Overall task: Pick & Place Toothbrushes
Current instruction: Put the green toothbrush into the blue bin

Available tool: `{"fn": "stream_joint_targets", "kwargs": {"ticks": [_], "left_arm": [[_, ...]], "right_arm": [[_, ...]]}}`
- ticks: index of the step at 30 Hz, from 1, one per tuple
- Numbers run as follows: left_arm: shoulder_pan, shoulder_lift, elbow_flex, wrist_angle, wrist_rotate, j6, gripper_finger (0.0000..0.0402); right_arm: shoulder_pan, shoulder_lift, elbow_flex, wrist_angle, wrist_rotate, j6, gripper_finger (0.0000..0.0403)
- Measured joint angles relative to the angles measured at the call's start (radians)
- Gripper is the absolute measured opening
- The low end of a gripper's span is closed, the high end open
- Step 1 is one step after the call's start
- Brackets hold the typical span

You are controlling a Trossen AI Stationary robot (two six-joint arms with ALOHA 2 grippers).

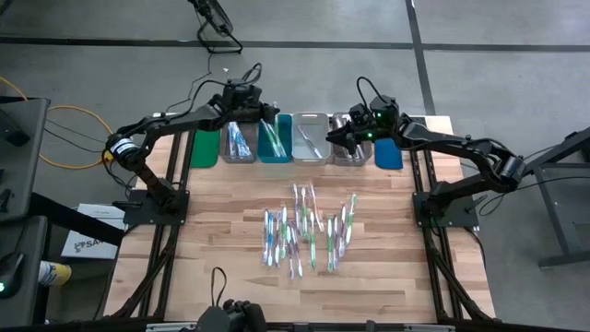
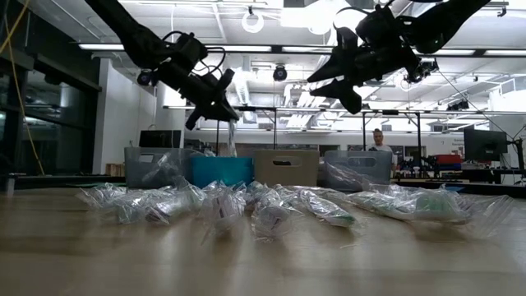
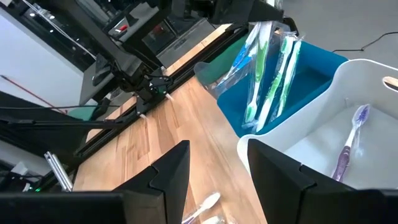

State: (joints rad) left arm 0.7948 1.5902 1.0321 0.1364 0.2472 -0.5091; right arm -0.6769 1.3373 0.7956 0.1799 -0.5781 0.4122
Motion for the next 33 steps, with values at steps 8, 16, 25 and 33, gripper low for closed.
{"fn": "stream_joint_targets", "kwargs": {"ticks": [8, 16, 25, 33], "left_arm": [[-0.032, 0.000, -0.032, 0.003, -0.096, -0.081, 0.0025], [-0.071, 0.000, -0.034, -0.003, -0.185, -0.129, 0.0031], [-0.070, 0.000, -0.034, -0.057, -0.188, -0.124, 0.0123], [-0.068, 0.000, -0.034, -0.057, -0.149, -0.050, 0.0203]], "right_arm": [[0.000, 0.000, 0.000, 0.000, 0.003, -0.001, 0.0155], [0.000, 0.000, 0.000, -0.003, 0.003, 0.000, 0.0155], [0.000, 0.000, 0.000, -0.015, 0.003, 0.010, 0.0155], [0.006, 0.000, 0.000, -0.065, 0.003, 0.038, 0.0155]]}}
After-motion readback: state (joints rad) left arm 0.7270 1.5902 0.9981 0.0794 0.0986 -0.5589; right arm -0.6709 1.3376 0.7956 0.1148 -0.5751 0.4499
